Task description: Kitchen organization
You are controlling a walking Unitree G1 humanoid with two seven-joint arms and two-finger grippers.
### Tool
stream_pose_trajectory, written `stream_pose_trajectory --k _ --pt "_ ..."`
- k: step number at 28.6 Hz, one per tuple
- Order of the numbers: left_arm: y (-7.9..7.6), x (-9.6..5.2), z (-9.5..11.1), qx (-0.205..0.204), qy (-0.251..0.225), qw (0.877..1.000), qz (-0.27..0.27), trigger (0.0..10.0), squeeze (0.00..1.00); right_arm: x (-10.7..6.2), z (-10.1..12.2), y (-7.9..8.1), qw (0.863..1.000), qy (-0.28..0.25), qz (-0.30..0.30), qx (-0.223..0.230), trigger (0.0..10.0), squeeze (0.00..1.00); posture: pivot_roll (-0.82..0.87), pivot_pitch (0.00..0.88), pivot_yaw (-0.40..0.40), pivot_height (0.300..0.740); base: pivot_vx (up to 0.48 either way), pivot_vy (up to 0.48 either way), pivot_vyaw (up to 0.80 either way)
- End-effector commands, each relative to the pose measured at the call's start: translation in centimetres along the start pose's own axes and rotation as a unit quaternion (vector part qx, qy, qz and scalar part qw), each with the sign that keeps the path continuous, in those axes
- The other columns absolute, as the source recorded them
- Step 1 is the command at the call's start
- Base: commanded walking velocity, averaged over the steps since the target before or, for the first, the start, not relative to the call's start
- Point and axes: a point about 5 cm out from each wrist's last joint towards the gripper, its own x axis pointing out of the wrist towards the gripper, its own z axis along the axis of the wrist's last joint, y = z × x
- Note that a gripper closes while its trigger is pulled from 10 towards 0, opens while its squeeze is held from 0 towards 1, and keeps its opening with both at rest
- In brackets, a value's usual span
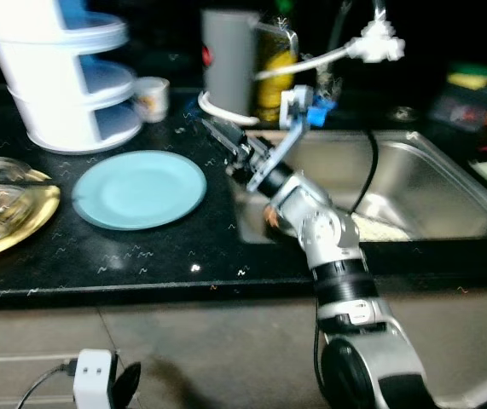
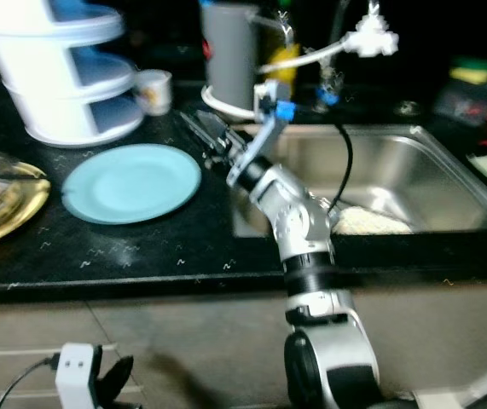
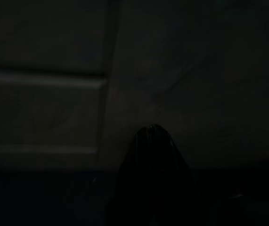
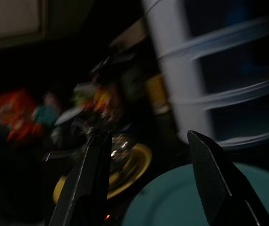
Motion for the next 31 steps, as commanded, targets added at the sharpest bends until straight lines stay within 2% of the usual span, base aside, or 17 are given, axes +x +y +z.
stream_pose_trajectory --k 1,4,5,6,8,9,10,11,16,17,18,21,24,25,27,28,31 --pt "-0.4 0.3 0.7 0.003 -0.003 1.000 -0.015 10.0 0.00 0.2 -0.9 1.2 0.999 0.030 0.024 -0.038 10.0 0.00 0.13 0.000 -0.052 0.740 0.000 0.000 0.80" --pt "-0.4 0.4 0.9 -0.004 -0.007 1.000 -0.014 10.0 0.00 0.3 -1.4 1.9 0.994 0.060 0.040 -0.086 10.0 0.00 0.13 0.000 -0.055 0.740 0.000 0.000 0.80" --pt "-0.3 0.5 1.1 -0.013 -0.010 1.000 -0.013 10.0 0.00 0.4 -1.7 2.3 0.988 0.079 0.053 -0.122 10.0 0.00 0.13 0.000 -0.054 0.740 0.000 0.000 0.80" --pt "-0.3 0.5 1.1 -0.013 -0.010 1.000 -0.013 10.0 0.00 0.4 -1.7 2.3 0.988 0.079 0.053 -0.122 10.0 0.00 0.13 0.000 -0.054 0.740 0.000 0.000 0.80" --pt "-0.3 0.6 1.4 -0.023 -0.015 1.000 -0.013 10.0 0.00 0.5 -2.3 2.8 0.974 0.116 0.066 -0.182 10.0 0.00 0.13 0.000 -0.054 0.740 0.000 0.000 0.80" --pt "-0.3 0.6 1.4 -0.023 -0.015 1.000 -0.013 10.0 0.00 0.5 -2.3 2.8 0.974 0.116 0.066 -0.182 10.0 0.00 0.13 0.000 -0.054 0.740 0.000 0.000 0.80" --pt "-0.3 0.6 1.5 -0.019 -0.014 1.000 -0.016 10.0 0.00 0.5 -2.8 2.6 0.958 0.152 0.061 -0.236 10.0 0.00 0.13 0.000 -0.055 0.740 0.000 0.000 0.80" --pt "-0.3 0.6 1.5 -0.019 -0.014 1.000 -0.016 10.0 0.00 0.5 -2.8 2.6 0.958 0.152 0.061 -0.236 10.0 0.00 0.13 0.000 -0.055 0.740 0.000 0.000 0.80" --pt "-0.3 0.6 1.6 -0.020 -0.012 1.000 -0.019 10.0 0.00 0.2 -2.7 2.2 0.936 0.179 0.056 -0.299 10.0 0.00 0.13 0.000 -0.056 0.740 0.000 0.000 0.09" --pt "-0.3 0.6 1.6 -0.020 -0.011 1.000 -0.020 10.0 0.00 0.0 -2.5 2.0 0.921 0.191 0.060 -0.335 10.0 0.00 0.12 0.000 -0.056 0.740 0.000 0.000 0.00" --pt "-0.3 0.6 1.6 -0.020 -0.011 1.000 -0.020 10.0 0.00 0.0 -2.5 2.0 0.921 0.191 0.060 -0.335 10.0 0.00 0.12 0.000 -0.056 0.740 0.000 0.000 0.00" --pt "-0.4 0.6 1.5 -0.022 -0.007 0.999 -0.024 10.0 0.00 -1.6 -2.3 1.6 0.866 0.254 0.111 -0.416 10.0 0.00 0.12 0.000 -0.060 0.740 0.000 0.000 0.00" --pt "-0.3 0.6 1.2 -0.024 -0.004 0.999 -0.025 10.0 0.00 -2.8 -2.2 1.4 0.844 0.286 0.139 -0.431 10.0 0.00 0.11 0.000 -0.062 0.740 0.000 0.000 0.00" --pt "-0.3 0.6 1.1 -0.025 -0.002 0.999 -0.025 10.0 0.00 -3.5 -2.3 1.0 0.820 0.316 0.144 -0.455 10.0 0.00 0.11 0.000 -0.063 0.740 0.000 0.000 0.00" --pt "-0.3 0.6 1.1 -0.025 -0.002 0.999 -0.025 10.0 0.00 -3.5 -2.3 1.0 0.820 0.316 0.144 -0.455 10.0 0.00 0.11 0.000 -0.063 0.740 0.000 0.000 0.00" --pt "-0.2 0.6 0.9 -0.026 0.000 0.999 -0.026 10.0 0.00 -4.4 -2.5 0.7 0.800 0.344 0.161 -0.464 10.0 0.00 0.11 0.000 -0.063 0.740 0.000 0.000 0.00" --pt "-0.2 0.7 0.8 -0.027 0.002 0.999 -0.026 10.0 0.00 -5.1 -2.5 0.5 0.791 0.362 0.170 -0.464 10.0 0.00 0.11 0.000 -0.063 0.740 0.000 0.000 0.00"
